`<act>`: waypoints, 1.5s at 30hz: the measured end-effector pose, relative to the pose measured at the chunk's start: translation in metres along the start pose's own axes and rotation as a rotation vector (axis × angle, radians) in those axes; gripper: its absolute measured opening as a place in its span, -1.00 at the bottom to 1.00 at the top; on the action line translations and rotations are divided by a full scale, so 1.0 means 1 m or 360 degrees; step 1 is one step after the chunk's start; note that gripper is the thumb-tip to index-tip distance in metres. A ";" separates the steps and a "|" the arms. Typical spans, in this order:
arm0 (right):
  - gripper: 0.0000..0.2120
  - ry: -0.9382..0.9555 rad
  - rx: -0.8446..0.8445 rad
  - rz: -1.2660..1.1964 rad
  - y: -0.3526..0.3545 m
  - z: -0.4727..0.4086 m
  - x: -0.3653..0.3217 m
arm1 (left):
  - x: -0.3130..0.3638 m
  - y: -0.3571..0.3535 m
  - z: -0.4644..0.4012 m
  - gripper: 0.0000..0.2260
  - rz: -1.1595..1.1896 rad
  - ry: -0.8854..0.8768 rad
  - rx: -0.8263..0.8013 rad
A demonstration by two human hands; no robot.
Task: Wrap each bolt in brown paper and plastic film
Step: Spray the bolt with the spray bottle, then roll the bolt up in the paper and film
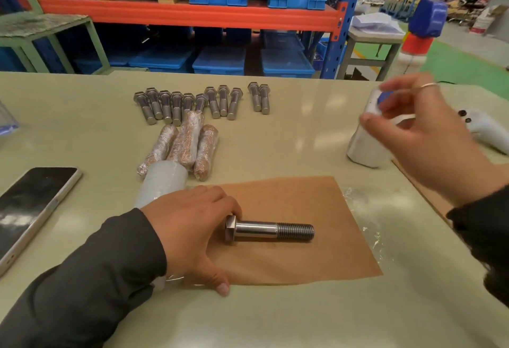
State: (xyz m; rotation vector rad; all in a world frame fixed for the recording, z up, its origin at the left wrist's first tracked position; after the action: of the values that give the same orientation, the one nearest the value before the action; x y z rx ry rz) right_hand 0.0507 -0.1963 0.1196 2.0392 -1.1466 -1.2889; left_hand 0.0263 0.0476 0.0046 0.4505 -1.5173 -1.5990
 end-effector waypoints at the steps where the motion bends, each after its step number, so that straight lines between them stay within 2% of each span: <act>1: -0.62 0.0243 -0.0304 -0.0012 -0.021 0.021 -0.024 | 0.001 0.001 0.000 -0.29 0.0012 -0.0003 0.0015; 4: -0.34 0.0744 -0.1078 0.0214 -0.075 0.079 -0.054 | 0.003 0.004 0.003 -0.36 0.0079 -0.0010 0.0061; 6: -0.17 0.0849 -0.1280 0.0370 -0.097 0.096 -0.049 | 0.005 0.008 0.004 -0.40 0.0100 -0.0027 0.0113; 7: -0.14 0.0846 -0.1313 0.0411 -0.103 0.099 -0.047 | 0.006 0.010 0.005 -0.40 0.0124 -0.0035 0.0137; 10: -0.23 0.0719 -0.1259 0.0347 -0.108 0.092 -0.041 | 0.008 0.015 0.005 -0.33 0.0244 -0.0055 0.0179; 12: -0.33 0.0604 -0.1128 0.0261 -0.105 0.084 -0.036 | 0.010 0.016 0.005 -0.31 0.0330 -0.0057 0.0196; 18: -0.72 0.0405 -0.0908 0.0192 -0.096 0.070 -0.022 | 0.010 0.018 0.006 -0.34 0.0380 -0.0044 0.0256; 20: -0.82 0.0403 -0.0882 0.0220 -0.095 0.069 -0.021 | 0.010 0.019 0.007 -0.43 0.0397 -0.0018 0.0282; 30: -0.90 0.0195 -0.0900 -0.0047 -0.100 0.067 -0.012 | 0.007 0.024 0.003 -0.80 0.0386 -0.0002 0.0372; 39: -0.91 0.0049 -0.0968 -0.0258 -0.108 0.062 -0.004 | 0.008 0.026 0.002 -0.82 0.0413 0.0029 0.0435; 43: -0.81 0.0205 -0.1029 -0.0244 -0.110 0.062 -0.010 | 0.008 0.024 -0.001 -0.88 0.0441 0.0040 0.0371; 45: -0.80 0.0249 -0.1039 -0.0229 -0.110 0.063 -0.011 | 0.009 0.023 -0.001 -0.85 0.0457 0.0020 0.0360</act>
State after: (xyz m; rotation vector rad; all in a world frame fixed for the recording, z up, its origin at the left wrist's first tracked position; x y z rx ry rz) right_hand 0.0365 -0.1243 0.0157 1.7014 -0.4261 -1.3188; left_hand 0.0299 0.0426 0.0289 0.3466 -1.6779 -1.2080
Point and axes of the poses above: each hand's wrist, its own z-axis away from the middle knuckle, its own y-axis out of the back of the hand, x = y × z, the point moved 8 cm from there along -z, towards the middle knuckle, and after that the axes turned 12 degrees about z, right-handed, at the moved point
